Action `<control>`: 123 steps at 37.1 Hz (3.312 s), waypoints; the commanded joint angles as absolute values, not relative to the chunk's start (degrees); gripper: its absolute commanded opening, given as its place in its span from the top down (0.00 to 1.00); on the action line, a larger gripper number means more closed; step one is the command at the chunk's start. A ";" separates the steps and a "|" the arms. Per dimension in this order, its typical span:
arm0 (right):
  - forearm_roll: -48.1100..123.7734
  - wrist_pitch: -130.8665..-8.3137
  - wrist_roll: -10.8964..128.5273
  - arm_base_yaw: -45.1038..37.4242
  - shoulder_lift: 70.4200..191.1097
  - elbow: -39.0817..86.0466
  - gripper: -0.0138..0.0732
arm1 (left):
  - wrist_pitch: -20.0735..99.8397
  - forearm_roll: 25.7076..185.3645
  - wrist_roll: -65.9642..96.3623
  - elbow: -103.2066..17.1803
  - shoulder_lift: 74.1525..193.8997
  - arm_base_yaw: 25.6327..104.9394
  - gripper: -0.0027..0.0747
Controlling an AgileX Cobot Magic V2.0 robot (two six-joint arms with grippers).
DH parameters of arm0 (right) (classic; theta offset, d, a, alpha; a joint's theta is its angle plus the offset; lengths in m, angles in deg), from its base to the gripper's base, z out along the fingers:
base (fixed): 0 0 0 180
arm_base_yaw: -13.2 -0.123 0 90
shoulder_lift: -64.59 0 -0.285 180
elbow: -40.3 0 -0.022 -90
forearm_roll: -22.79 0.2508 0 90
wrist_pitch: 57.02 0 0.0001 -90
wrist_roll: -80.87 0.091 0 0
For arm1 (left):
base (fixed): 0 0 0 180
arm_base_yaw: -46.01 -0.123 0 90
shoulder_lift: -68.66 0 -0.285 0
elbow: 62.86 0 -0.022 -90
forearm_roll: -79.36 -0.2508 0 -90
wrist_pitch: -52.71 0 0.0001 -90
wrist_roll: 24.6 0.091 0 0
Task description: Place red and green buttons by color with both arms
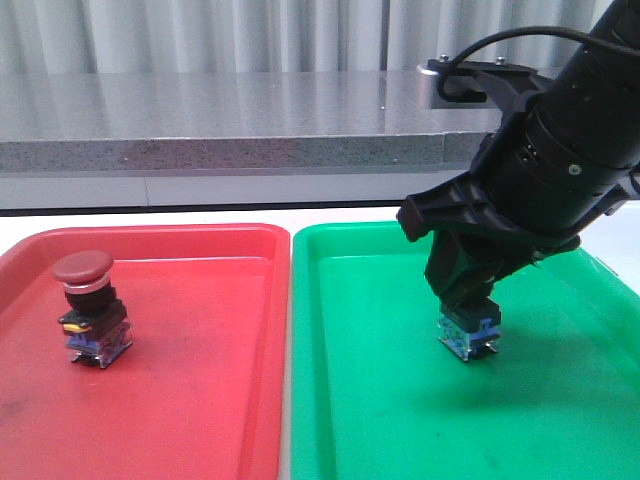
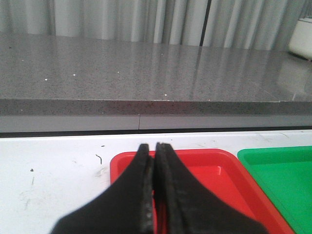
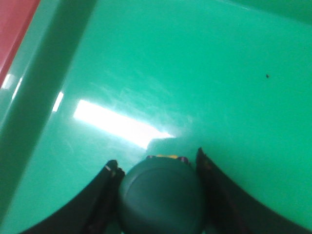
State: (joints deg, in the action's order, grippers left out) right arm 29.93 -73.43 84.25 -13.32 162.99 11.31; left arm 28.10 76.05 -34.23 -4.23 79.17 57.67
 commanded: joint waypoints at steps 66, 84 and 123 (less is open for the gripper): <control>24.10 -71.60 83.55 2.45 89.82 -15.63 0.97 | 33.12 76.41 -34.64 -5.66 79.74 57.74 0.99; 24.10 -73.64 83.55 2.45 85.24 -15.63 0.97 | 33.12 76.98 -34.64 -5.66 79.74 57.74 0.99; 24.10 -73.64 83.55 2.45 85.24 -15.63 0.97 | 38.31 80.31 -31.85 0.17 75.56 54.67 0.99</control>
